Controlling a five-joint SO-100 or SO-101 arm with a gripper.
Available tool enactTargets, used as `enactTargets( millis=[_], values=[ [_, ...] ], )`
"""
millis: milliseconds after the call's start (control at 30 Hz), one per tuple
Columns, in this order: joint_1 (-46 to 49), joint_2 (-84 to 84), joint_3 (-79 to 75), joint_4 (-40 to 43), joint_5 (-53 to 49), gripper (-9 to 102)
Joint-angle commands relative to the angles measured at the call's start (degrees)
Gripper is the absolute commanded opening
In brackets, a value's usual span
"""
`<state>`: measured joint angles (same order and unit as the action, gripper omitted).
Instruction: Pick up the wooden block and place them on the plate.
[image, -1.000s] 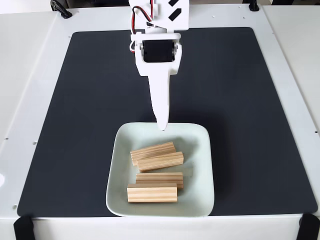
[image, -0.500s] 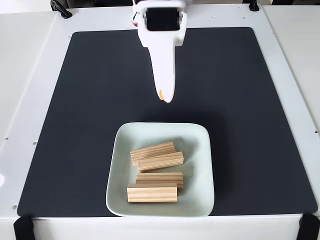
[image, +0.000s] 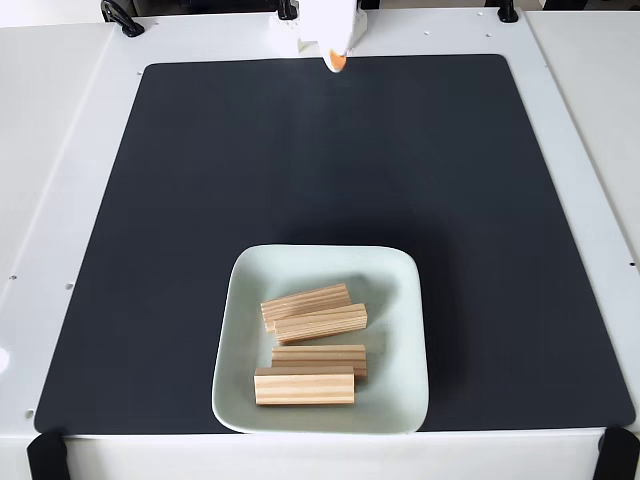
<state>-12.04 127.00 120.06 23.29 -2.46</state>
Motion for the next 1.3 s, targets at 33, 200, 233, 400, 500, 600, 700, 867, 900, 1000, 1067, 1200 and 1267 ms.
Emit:
enactTargets(
  millis=[33,200,233,400,500,600,700,867,900,1000,1067,1200,1267],
  values=[
    [0.09,11.60,6.94,-1.32,0.35,0],
    [0.44,24.87,22.59,-15.82,0.35,0],
    [0.44,27.86,26.19,-19.60,0.35,0],
    [0.35,39.90,38.94,-28.48,0.35,0],
    [0.53,45.00,43.77,-28.83,0.35,0],
    [0.53,49.57,48.60,-28.92,0.35,0],
    [0.53,54.49,53.53,-28.56,0.26,0],
    [0.09,64.16,61.79,-27.69,-0.62,0],
    [0.00,65.65,61.61,-25.40,-0.62,0],
    [-0.26,66.18,61.52,-17.93,-0.62,0],
    [-0.62,66.18,61.52,-13.62,-0.62,0],
    [-0.79,66.36,61.52,-1.67,-0.62,0],
    [-0.79,66.36,61.52,4.04,-0.62,0]
  ],
)
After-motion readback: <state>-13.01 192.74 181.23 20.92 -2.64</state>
